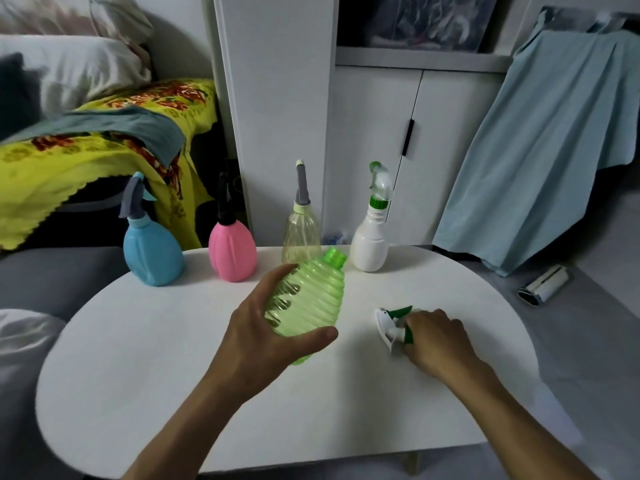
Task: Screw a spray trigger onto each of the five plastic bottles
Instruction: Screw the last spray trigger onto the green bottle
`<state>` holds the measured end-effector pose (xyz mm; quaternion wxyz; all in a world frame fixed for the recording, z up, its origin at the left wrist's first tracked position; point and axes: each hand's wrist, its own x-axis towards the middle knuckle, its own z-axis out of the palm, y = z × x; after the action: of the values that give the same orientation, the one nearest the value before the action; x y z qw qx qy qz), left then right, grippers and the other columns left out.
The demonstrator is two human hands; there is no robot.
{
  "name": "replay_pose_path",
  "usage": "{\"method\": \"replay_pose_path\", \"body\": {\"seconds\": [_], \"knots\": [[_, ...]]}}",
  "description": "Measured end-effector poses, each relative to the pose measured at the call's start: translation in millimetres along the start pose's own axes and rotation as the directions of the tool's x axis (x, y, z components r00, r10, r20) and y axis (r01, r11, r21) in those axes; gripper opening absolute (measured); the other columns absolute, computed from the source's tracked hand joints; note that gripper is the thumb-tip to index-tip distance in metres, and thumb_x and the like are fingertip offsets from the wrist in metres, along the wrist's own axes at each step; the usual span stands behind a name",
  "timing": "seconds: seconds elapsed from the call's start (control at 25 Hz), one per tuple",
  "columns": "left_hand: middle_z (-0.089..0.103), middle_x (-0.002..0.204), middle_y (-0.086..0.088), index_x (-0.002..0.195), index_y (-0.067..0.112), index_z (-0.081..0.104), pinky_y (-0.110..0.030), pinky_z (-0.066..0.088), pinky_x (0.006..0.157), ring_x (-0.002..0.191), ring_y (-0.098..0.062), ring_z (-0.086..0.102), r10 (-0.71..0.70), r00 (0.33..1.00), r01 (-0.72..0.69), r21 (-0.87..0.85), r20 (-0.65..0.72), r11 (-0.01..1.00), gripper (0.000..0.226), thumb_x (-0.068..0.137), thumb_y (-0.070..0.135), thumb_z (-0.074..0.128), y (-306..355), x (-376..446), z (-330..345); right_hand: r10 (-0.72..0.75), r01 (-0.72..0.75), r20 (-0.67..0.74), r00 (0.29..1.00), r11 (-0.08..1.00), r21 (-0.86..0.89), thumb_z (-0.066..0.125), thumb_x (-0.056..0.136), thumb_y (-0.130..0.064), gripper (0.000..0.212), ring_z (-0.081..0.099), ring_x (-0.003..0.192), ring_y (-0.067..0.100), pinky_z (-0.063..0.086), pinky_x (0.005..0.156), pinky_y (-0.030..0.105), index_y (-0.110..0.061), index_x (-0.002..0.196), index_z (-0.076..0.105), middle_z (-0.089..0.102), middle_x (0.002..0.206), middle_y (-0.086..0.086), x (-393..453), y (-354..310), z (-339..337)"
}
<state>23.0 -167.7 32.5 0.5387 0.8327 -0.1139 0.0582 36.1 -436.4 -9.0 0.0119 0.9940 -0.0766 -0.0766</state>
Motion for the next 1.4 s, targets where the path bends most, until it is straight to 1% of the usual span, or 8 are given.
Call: {"method": "replay_pose_path", "body": {"seconds": [0.08,0.12,0.16,0.24,0.32,0.48,0.84,1.4], "knots": [[0.063,0.115,0.025,0.13,0.05,0.046,-0.025,0.051,0.085,0.105,0.005,0.058,0.017,1.0,-0.016,0.063,-0.008,0.998,0.093,0.046,0.068,0.083,-2.0,0.8,-4.7,0.015,0.005,-0.171,0.985,0.993,0.118,0.056,0.091,-0.043,0.027,0.062,0.095,0.023,0.039,0.072,0.033,-0.029,0.11,0.068,0.071,0.099,-0.004,0.5,1.8,-4.5],[0.062,0.116,0.025,0.13,0.05,0.045,-0.026,0.051,0.085,0.106,0.003,0.057,0.029,0.999,-0.028,0.095,-0.014,0.995,0.093,0.047,0.068,0.082,-2.9,1.4,-7.0,0.061,0.023,-0.234,0.97,0.94,0.342,0.062,0.088,-0.041,0.02,0.063,0.083,0.02,0.042,0.066,0.031,-0.027,0.1,0.071,0.071,0.084,-0.008,-0.6,2.4,-11.1],[0.061,0.116,0.025,0.13,0.05,0.044,-0.027,0.051,0.084,0.106,0.001,0.057,0.045,0.999,-0.042,0.123,-0.021,0.991,0.093,0.047,0.069,0.081,-3.5,1.8,-9.1,0.117,0.062,-0.237,0.964,0.773,0.631,0.067,0.086,-0.04,0.016,0.063,0.077,0.016,0.045,0.062,0.03,-0.026,0.091,0.073,0.071,0.075,-0.012,-2.0,2.3,-20.9],[0.056,0.115,0.029,0.132,0.049,0.043,-0.027,0.049,0.083,0.106,-0.003,0.056,0.084,0.996,-0.077,0.172,-0.031,0.982,0.094,0.048,0.068,0.08,-4.7,1.5,-12.8,0.146,0.176,-0.193,0.97,0.119,0.977,0.07,0.084,-0.042,0.014,0.065,0.089,0.011,0.049,0.069,0.025,-0.031,0.09,0.076,0.076,0.086,-0.014,-8.7,-2.3,-47.2],[0.049,0.112,0.035,0.135,0.044,0.043,-0.025,0.045,0.081,0.104,-0.008,0.054,0.124,0.992,-0.114,0.244,-0.025,0.963,0.096,0.049,0.065,0.081,-6.2,1.0,-14.4,0.109,0.225,-0.199,0.974,-0.349,0.909,0.063,0.084,-0.049,0.025,0.065,0.107,0.011,0.048,0.083,0.035,-0.035,0.1,0.075,0.075,0.11,-0.009,-13.6,-2.8,-66.0],[0.043,0.111,0.036,0.137,0.038,0.043,-0.027,0.045,0.084,0.104,-0.01,0.05,0.163,0.987,-0.155,0.322,0.002,0.934,0.098,0.052,0.053,0.088,-8.2,-0.3,-14.8,0.151,0.259,-0.215,0.965,-0.671,0.694,0.048,0.093,-0.056,0.033,0.062,0.117,0.012,0.043,0.092,0.039,-0.036,0.11,0.067,0.07,0.122,-0.015,-19.8,3.8,-83.2],[0.043,0.117,0.039,0.139,0.041,0.042,-0.022,0.043,0.086,0.107,-0.006,0.051,0.217,0.97,-0.24,0.31,0.106,0.92,0.098,0.053,0.059,0.086,-2.3,-6.3,-2.4,0.123,0.177,-0.131,0.984,-0.8,0.573,0.047,0.096,-0.055,0.033,0.057,0.122,0.016,0.043,0.09,0.04,-0.033,0.107,0.069,0.07,0.122,-0.016,-25.3,-4.6,-81.5],[0.055,0.127,0.02,0.14,0.039,0.043,-0.031,0.049,0.093,0.114,-0.009,0.053,0.243,0.967,-0.254,0.284,0.073,0.925,0.099,0.052,0.064,0.081,4.1,-4.4,-1.0,-0.144,0.008,-0.118,0.983,-0.6,0.8,0.062,0.08,-0.031,0.037,0.058,0.124,0.022,0.043,0.097,0.044,-0.025,0.115,0.07,0.07,0.124,-0.001,-39.5,-55.2,-58.5]]}}
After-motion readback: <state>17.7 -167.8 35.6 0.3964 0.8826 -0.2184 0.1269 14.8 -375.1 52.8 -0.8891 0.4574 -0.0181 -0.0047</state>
